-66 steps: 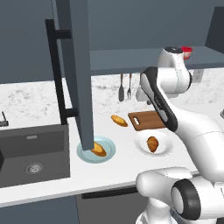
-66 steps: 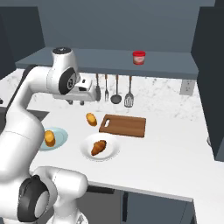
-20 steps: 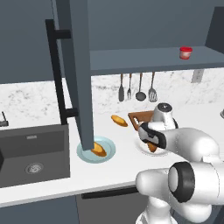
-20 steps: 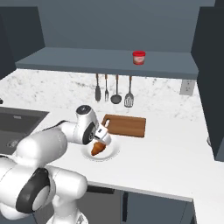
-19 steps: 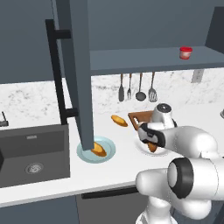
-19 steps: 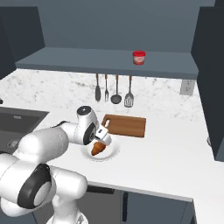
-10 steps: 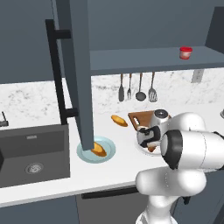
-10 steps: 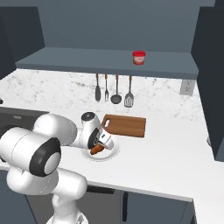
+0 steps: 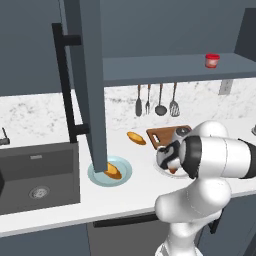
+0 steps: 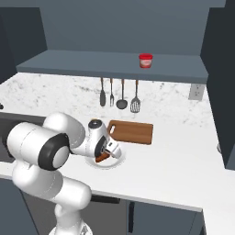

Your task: From the different types of pastries on the counter, select a croissant and place it on the cutting board. Then retrieve a jar of jam from the cabinet and place it alongside the croissant on the cutting board.

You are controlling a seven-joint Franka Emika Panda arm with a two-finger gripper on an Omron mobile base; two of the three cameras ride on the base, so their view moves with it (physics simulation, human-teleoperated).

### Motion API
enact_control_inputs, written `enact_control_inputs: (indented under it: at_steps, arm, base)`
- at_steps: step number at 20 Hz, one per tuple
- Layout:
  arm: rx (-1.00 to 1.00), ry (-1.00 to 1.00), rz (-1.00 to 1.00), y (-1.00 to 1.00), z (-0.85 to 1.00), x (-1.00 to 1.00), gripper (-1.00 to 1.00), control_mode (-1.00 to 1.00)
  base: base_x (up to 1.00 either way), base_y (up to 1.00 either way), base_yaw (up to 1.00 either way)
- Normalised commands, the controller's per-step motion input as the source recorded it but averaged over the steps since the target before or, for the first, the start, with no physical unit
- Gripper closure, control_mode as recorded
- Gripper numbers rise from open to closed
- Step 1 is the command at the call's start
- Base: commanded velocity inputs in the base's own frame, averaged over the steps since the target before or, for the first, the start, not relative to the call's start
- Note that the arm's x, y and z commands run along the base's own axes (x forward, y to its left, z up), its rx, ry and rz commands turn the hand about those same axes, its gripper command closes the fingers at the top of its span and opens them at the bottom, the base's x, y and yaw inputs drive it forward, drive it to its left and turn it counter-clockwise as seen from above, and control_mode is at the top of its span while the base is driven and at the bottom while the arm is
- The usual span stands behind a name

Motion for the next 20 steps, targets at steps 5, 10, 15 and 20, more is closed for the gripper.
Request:
enact_control_inputs:
  at_steps: [5, 10, 15, 20]
  arm:
    - [0.00, 0.02, -0.01, 0.00, -0.33, 0.00, 1.00, -1.00]
    - [0.00, -0.02, -0.01, 0.00, -0.04, 0.00, 1.00, -1.00]
    - [0.00, -0.06, -0.08, -0.01, 0.11, 0.03, 1.00, -1.00]
    - [0.00, 0.02, -0.05, -0.18, 0.69, 0.45, 1.00, -1.00]
  base:
    - [0.00, 0.00, 0.00]
    - [0.00, 0.00, 0.00]
    - [0.00, 0.00, 0.00]
    - [0.00, 0.00, 0.00]
